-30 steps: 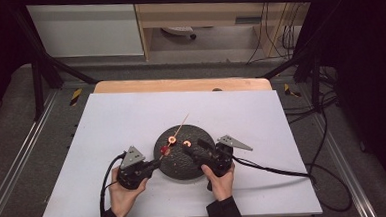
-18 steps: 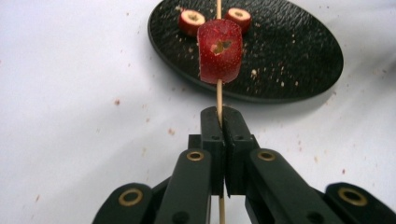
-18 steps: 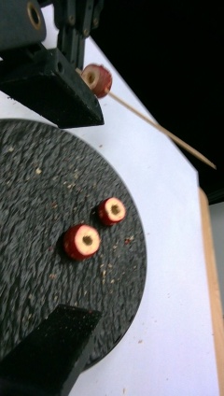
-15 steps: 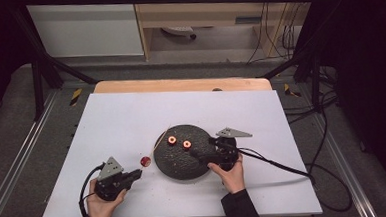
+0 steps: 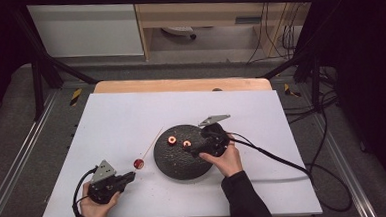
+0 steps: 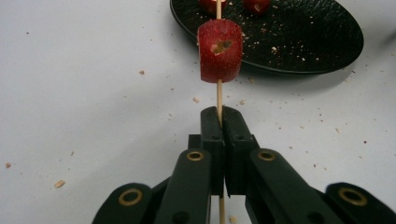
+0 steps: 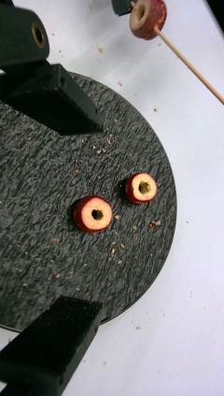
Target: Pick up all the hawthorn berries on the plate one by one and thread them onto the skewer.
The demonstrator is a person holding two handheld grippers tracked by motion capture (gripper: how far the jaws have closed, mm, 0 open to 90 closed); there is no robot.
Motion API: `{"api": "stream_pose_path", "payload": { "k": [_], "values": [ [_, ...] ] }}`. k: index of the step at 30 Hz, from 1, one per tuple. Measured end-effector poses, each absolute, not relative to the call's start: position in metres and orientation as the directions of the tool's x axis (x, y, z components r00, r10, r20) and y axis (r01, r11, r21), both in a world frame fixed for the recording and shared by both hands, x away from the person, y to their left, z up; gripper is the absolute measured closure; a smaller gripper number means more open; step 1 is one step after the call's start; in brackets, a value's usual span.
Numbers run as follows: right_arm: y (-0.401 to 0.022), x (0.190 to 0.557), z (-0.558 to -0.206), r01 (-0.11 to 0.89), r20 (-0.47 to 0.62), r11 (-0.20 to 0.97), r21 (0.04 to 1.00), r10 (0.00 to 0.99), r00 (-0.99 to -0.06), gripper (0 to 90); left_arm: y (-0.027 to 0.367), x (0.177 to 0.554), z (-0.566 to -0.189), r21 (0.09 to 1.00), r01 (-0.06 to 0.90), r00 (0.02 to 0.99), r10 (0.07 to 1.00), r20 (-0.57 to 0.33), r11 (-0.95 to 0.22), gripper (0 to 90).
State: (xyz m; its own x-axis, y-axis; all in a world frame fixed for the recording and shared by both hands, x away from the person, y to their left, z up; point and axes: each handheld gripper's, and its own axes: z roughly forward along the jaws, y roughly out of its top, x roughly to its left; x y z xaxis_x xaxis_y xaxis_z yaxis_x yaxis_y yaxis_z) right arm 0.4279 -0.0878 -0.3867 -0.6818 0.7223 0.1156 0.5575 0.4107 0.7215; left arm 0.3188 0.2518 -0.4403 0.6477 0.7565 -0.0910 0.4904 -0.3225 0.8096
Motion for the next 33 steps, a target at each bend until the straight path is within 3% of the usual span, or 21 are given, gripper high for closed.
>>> {"api": "stream_pose_path", "payload": {
  "k": [10, 25, 33],
  "values": [
    [-0.056, 0.457, -0.388, 0.585, 0.039, 0.591, 0.556, 0.684, -0.728, 23.0, 0.252, 0.319, -0.441, 0.81, 0.489, 0.649, 0.756, -0.088, -0.325, 88.3],
    [-0.045, 0.484, -0.405, 0.63, 0.103, 0.638, 0.442, 0.662, -0.742, 49.2, 0.25, 0.319, -0.442, 0.806, 0.49, 0.653, 0.753, -0.086, -0.332, 88.3],
    [-0.043, 0.487, -0.409, 0.635, 0.148, 0.651, 0.416, 0.641, -0.753, 58.3, 0.25, 0.319, -0.442, 0.806, 0.49, 0.654, 0.752, -0.086, -0.333, 88.3]
  ]
}}
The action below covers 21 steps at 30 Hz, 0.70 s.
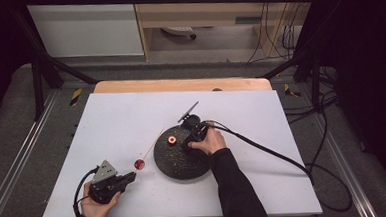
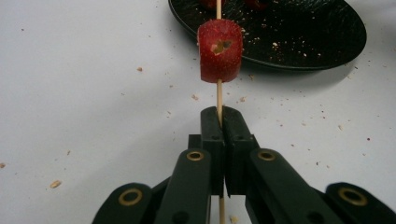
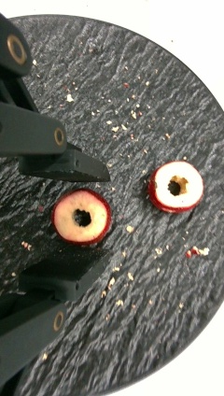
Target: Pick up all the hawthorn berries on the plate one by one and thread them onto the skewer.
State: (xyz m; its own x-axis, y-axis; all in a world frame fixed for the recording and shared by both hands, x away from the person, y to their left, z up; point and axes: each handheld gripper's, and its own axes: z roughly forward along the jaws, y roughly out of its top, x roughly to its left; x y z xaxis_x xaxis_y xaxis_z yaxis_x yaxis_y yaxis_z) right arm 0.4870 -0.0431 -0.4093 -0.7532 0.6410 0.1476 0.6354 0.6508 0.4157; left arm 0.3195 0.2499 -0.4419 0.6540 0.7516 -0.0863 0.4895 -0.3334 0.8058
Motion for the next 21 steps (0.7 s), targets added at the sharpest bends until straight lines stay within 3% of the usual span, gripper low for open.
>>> {"api": "stream_pose_path", "payload": {
  "k": [21],
  "values": [
    [-0.0445, 0.4854, -0.4033, 0.647, 0.165, 0.638, 0.417, 0.647, -0.745, 61.2, 0.2487, 0.3192, -0.4418, 0.808, 0.487, 0.656, 0.75, -0.086, -0.333, 88.3]
  ]
}}
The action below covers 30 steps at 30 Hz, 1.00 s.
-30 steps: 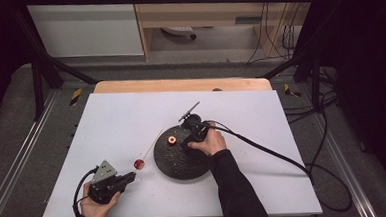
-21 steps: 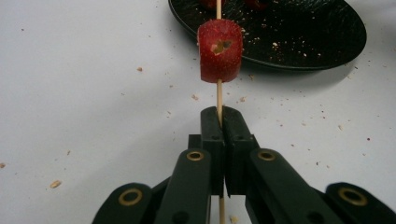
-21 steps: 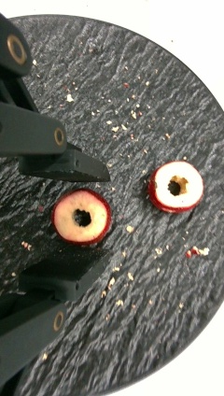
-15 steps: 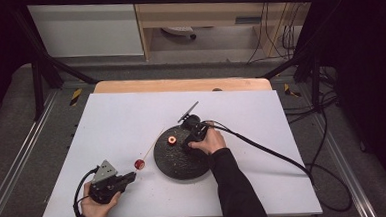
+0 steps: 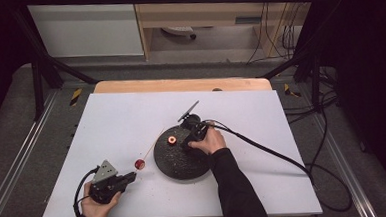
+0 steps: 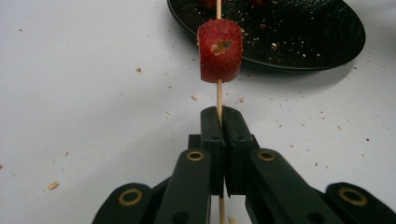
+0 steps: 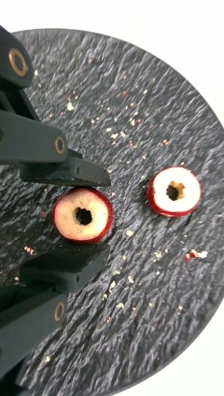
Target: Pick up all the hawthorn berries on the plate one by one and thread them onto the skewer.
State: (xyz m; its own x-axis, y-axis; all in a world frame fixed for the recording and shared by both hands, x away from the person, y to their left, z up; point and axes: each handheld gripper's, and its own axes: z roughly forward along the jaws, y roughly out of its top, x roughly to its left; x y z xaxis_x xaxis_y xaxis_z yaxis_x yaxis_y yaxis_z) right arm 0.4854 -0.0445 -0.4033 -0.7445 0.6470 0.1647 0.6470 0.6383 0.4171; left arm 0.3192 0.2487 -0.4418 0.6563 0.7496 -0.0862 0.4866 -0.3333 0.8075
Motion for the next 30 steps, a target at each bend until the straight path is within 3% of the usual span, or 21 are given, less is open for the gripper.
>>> {"api": "stream_pose_path", "payload": {
  "k": [14, 30],
  "values": [
    [-0.06, 0.467, -0.382, 0.685, 0.23, 0.508, 0.523, 0.69, -0.687, 61.4, 0.247, 0.317, -0.44, 0.819, 0.474, 0.658, 0.748, -0.085, -0.324, 88.3],
    [-0.085, 0.443, -0.395, 0.676, 0.33, 0.336, 0.655, 0.678, -0.657, 61.6, 0.243, 0.317, -0.44, 0.821, 0.467, 0.661, 0.747, -0.078, -0.327, 88.2]
  ]
}}
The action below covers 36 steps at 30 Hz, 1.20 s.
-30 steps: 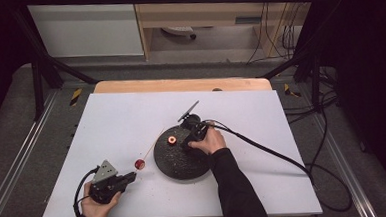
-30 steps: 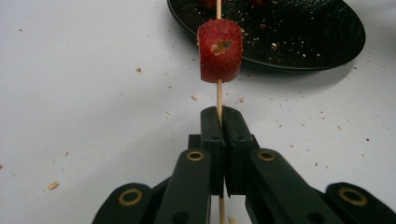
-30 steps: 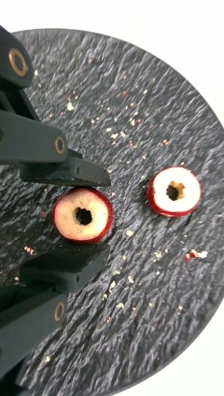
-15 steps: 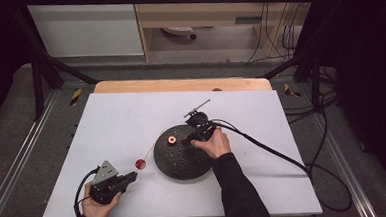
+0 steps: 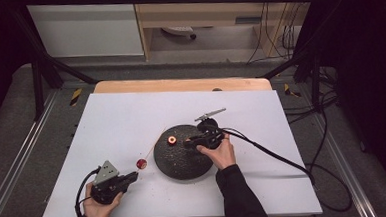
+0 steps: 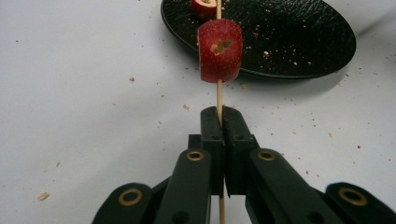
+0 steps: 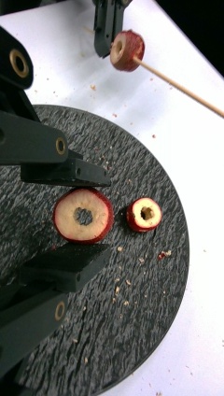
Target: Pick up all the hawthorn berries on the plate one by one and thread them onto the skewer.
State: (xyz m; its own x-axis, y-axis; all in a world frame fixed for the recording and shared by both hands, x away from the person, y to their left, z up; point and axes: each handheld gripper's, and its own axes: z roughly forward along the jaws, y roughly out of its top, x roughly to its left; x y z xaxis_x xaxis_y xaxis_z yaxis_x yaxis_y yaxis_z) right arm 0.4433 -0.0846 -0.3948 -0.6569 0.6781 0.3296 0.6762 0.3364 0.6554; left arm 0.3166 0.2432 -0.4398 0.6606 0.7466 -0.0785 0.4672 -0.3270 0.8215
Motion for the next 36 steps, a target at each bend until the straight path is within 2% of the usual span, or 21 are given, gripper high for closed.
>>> {"api": "stream_pose_path", "payload": {
  "k": [15, 36],
  "values": [
    [-0.097, 0.421, -0.406, 0.647, 0.417, 0.139, 0.75, 0.66, -0.625, 61.7, 0.238, 0.316, -0.44, 0.821, 0.464, 0.671, 0.737, -0.08, -0.333, 88.3],
    [-0.112, 0.396, -0.421, 0.581, 0.532, -0.148, 0.801, 0.62, -0.576, 61.7, 0.22, 0.314, -0.438, 0.819, 0.454, 0.698, 0.712, -0.081, -0.351, 88.1]
  ]
}}
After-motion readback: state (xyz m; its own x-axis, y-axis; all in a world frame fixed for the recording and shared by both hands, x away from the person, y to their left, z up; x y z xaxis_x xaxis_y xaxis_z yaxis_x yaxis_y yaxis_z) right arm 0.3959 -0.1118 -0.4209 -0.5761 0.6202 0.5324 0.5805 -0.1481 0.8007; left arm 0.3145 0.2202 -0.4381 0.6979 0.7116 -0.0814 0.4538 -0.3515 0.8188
